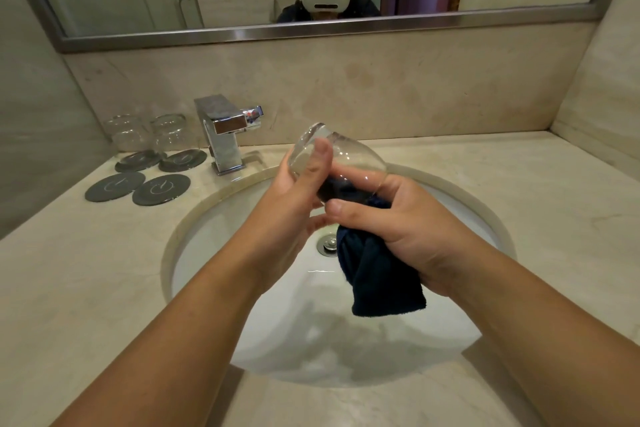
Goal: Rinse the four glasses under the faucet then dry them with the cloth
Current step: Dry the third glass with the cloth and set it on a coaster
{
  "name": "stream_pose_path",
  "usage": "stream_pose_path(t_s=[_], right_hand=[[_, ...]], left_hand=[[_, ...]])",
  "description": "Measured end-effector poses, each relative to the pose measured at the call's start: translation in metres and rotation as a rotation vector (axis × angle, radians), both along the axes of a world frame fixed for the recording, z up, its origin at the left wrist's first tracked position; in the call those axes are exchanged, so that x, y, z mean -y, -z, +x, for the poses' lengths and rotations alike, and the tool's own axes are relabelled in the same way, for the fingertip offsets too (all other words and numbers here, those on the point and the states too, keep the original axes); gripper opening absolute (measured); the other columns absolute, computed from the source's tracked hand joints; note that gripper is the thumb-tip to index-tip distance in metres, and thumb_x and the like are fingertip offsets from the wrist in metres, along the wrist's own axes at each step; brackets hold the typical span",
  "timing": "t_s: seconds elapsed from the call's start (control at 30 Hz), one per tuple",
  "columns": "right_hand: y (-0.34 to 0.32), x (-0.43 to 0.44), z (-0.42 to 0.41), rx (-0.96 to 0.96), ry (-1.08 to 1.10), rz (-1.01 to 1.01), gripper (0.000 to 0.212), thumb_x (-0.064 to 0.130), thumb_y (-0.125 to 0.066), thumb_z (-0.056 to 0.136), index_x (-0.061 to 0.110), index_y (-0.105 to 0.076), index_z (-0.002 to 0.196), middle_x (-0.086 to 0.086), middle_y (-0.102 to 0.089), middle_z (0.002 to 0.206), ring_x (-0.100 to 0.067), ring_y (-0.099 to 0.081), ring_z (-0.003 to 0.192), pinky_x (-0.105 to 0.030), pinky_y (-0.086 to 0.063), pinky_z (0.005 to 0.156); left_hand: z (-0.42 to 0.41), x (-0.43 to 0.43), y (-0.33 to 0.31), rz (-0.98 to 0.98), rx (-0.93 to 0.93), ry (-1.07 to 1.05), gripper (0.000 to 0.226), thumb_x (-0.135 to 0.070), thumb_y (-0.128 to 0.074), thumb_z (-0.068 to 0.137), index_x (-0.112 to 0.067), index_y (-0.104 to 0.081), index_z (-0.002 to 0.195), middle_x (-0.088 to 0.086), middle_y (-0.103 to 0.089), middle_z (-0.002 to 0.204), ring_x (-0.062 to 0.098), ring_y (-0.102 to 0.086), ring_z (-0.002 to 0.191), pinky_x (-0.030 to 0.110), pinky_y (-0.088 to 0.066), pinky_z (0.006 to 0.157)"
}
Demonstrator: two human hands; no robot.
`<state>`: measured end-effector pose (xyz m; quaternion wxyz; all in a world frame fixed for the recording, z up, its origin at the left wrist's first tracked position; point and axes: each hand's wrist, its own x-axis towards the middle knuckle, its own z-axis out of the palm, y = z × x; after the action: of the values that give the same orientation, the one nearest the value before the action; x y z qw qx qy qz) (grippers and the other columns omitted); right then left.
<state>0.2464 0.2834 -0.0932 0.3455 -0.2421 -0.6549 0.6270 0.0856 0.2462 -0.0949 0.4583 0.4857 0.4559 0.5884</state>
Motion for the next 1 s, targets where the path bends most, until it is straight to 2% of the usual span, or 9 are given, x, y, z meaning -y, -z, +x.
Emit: stream_pose_path(t_s=[0.1,0.23,0.37,0.43,0.53,0.63,0.73,0.83,1.0], right_hand=[[0.0021,-0.0007,-0.0009,0.012,-0.008,-0.016,0.042,0.009,-0.075,0.093,0.028,-0.075,0.132,0.003,-0.079,0.122,-0.015,-0.073,0.117,-0.034,-0.052,0.105],[-0.0015,-0.0005,0.0006,-0.082,-0.094,-0.173,0.049,0.019,-0.078,0.082,0.030,-0.075,0.130,0.004,-0.078,0.124,-0.010,-0.073,0.116,-0.022,-0.053,0.094],[-0.0010,-0.0034,0.0008,-0.115,-0.094,-0.199,0.049,0.020,-0.078,0.082,0.029,-0.077,0.129,0.002,-0.077,0.128,-0.013,-0.071,0.118,-0.027,-0.049,0.100],[-0.0013,-0.0034,0.0012,-0.091,-0.045,-0.170,0.046,0.018,-0.077,0.082,0.029,-0.078,0.126,0.002,-0.079,0.123,-0.010,-0.073,0.111,-0.026,-0.052,0.096],[-0.0028,-0.0006,0.0019,0.010,0.012,-0.009,0.039,0.006,-0.074,0.094,0.030,-0.077,0.124,0.007,-0.080,0.117,-0.007,-0.074,0.111,-0.028,-0.051,0.102],[-0.0017,0.0013,0.0026,0.073,0.021,0.093,0.035,0.005,-0.072,0.098,0.029,-0.078,0.123,0.006,-0.081,0.115,-0.011,-0.074,0.113,-0.030,-0.052,0.106],[-0.0013,0.0018,0.0019,0.048,-0.017,0.015,0.035,0.009,-0.075,0.095,0.026,-0.077,0.126,0.000,-0.081,0.117,-0.017,-0.074,0.115,-0.031,-0.053,0.104],[-0.0042,0.0008,0.0026,-0.026,-0.065,-0.128,0.047,0.019,-0.079,0.082,0.027,-0.077,0.128,0.002,-0.080,0.118,-0.011,-0.074,0.110,-0.022,-0.054,0.091],[-0.0061,-0.0013,0.0043,-0.072,-0.029,-0.144,0.047,0.022,-0.078,0.079,0.031,-0.078,0.125,0.002,-0.080,0.119,-0.009,-0.074,0.111,-0.022,-0.051,0.094]], left_hand=[[0.0005,-0.0009,0.0019,0.004,0.001,0.006,0.074,-0.059,-0.062,0.092,-0.012,-0.048,0.147,0.011,-0.076,0.118,0.029,-0.073,0.121,0.050,-0.054,0.110],[-0.0058,-0.0006,0.0036,0.011,0.020,0.046,0.078,-0.054,-0.066,0.095,0.000,-0.047,0.147,0.028,-0.064,0.140,0.039,-0.062,0.135,0.057,-0.042,0.122],[-0.0085,-0.0002,0.0034,-0.003,0.050,0.059,0.073,-0.049,-0.067,0.090,-0.005,-0.051,0.146,0.018,-0.070,0.139,0.033,-0.064,0.135,0.040,-0.054,0.112],[-0.0078,-0.0010,0.0042,-0.008,0.068,0.062,0.070,-0.049,-0.071,0.095,-0.005,-0.052,0.146,0.015,-0.072,0.136,0.031,-0.065,0.133,0.035,-0.056,0.106],[-0.0055,-0.0019,0.0027,0.005,0.038,0.041,0.077,-0.053,-0.064,0.093,0.002,-0.050,0.145,0.022,-0.070,0.130,0.036,-0.064,0.132,0.042,-0.051,0.111],[-0.0027,-0.0008,0.0006,0.036,-0.022,0.033,0.087,-0.060,-0.065,0.088,0.007,-0.049,0.140,0.035,-0.063,0.132,0.043,-0.063,0.130,0.052,-0.049,0.113],[-0.0044,0.0001,0.0020,0.050,0.009,0.071,0.074,-0.049,-0.065,0.092,0.010,-0.053,0.136,0.031,-0.069,0.128,0.039,-0.069,0.124,0.046,-0.055,0.108],[-0.0076,0.0021,0.0001,0.058,0.044,0.124,0.061,-0.043,-0.065,0.096,0.009,-0.063,0.128,0.025,-0.072,0.125,0.033,-0.071,0.122,0.036,-0.057,0.105],[-0.0045,0.0041,-0.0037,0.054,0.077,0.070,0.047,-0.032,-0.068,0.094,-0.003,-0.060,0.130,0.011,-0.078,0.117,0.024,-0.074,0.118,0.030,-0.059,0.099]])
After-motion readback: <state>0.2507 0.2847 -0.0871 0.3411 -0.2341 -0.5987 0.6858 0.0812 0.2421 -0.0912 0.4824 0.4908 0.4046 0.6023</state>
